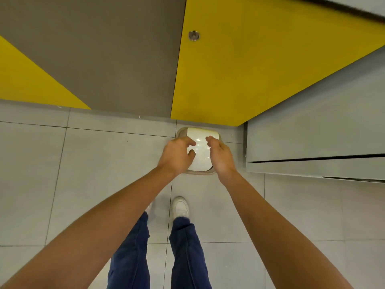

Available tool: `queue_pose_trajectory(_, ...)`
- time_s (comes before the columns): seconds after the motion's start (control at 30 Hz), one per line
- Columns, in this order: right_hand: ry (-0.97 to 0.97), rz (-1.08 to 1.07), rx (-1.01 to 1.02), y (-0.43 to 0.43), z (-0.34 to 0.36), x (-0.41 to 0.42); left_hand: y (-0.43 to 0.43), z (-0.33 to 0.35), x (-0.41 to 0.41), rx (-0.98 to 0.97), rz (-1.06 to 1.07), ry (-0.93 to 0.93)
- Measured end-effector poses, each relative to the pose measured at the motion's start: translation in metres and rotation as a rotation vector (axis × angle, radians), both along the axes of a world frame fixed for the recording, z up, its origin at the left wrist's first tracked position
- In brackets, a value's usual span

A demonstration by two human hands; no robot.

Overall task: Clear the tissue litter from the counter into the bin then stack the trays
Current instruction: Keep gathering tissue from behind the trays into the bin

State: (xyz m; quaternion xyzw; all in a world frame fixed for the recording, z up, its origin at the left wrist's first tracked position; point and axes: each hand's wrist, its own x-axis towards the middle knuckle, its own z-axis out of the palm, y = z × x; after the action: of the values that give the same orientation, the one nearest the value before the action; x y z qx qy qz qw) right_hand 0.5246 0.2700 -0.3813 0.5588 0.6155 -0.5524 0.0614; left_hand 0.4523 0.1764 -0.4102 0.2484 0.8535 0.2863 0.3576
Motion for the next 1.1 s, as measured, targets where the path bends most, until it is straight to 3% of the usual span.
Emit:
queue_pose_trajectory(0.33,0.197,0.194,0.18,-0.052,0.158,-0.061,-0.062,0.165,-0.056,0.144,0.061,0.143)
queue_pose_trajectory(0.57,0.358,0.187,0.33,-0.096,0.234,-0.11,-0.116,0.249,-0.108,0.274,0.146,0.3)
queue_pose_trajectory(0.77,0.494,0.171,0.436,-0.133,0.278,-0.158,-0.165,0.302,-0.157,0.352,0.169,0.427)
queue_pose_trajectory(1.1,0.599,0.261,0.446,-0.186,0.324,-0.242,-0.224,0.347,-0.234,0.396,0.273,0.496)
